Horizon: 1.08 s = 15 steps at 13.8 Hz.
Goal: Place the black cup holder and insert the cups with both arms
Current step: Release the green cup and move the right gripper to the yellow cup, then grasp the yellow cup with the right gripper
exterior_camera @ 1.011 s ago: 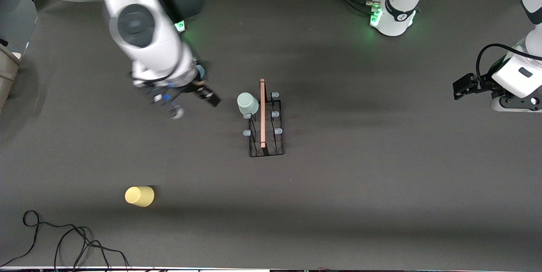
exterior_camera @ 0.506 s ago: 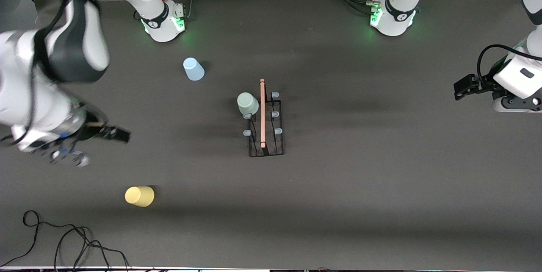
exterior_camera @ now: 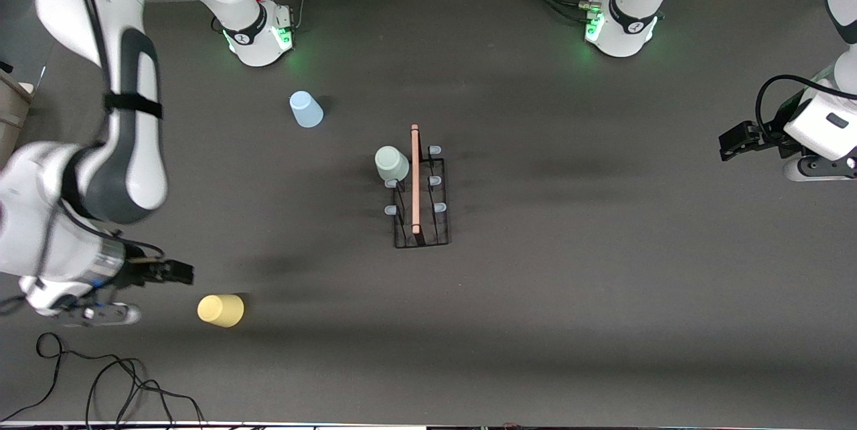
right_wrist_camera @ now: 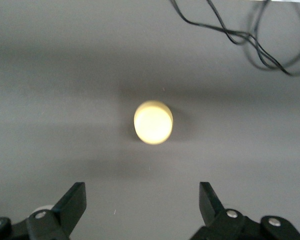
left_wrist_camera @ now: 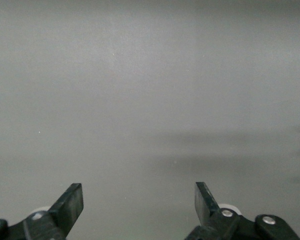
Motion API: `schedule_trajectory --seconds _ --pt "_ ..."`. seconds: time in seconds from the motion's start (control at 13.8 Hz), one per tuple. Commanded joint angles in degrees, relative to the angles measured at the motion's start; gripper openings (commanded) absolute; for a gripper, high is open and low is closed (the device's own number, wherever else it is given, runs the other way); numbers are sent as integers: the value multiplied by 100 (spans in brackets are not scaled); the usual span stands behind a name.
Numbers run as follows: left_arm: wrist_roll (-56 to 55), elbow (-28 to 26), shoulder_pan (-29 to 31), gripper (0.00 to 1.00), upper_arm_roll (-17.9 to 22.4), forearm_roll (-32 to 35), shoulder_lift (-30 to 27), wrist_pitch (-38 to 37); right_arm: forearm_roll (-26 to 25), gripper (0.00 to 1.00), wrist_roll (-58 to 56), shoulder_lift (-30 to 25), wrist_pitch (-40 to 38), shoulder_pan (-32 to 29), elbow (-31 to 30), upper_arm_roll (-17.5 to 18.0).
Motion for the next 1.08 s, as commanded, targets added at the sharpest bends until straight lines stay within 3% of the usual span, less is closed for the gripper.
schedule_trajectory --seconds 0.0,0.29,0.58,0.65,0.72,0.87,0.94,1.01 --pt "-95 -28 -10 100 6 -17 -77 -273 657 100 -909 693 530 -59 208 -23" --pt "-95 24 -10 100 6 -26 -86 -249 1054 100 -1448 1317 1102 -199 208 -5" --pt "-34 130 -1 100 15 -140 -33 -240 1222 100 -1448 1556 1305 -244 208 21" --pt "-16 139 -1 99 15 -140 -33 -248 1231 91 -1440 1556 1305 -244 208 65" --pt "-8 130 -1 100 15 -140 -33 -257 1240 63 -1440 1547 1288 -252 208 83" --pt "-7 121 -10 100 15 -140 -33 -284 1240 22 -1422 1495 1270 -244 217 83" --pt "1 130 -10 99 15 -140 -33 -284 1231 11 -1405 1442 1209 -235 226 83" --pt "1 130 -10 99 15 -140 -33 -275 1196 9 -1387 1337 1052 -209 235 74"
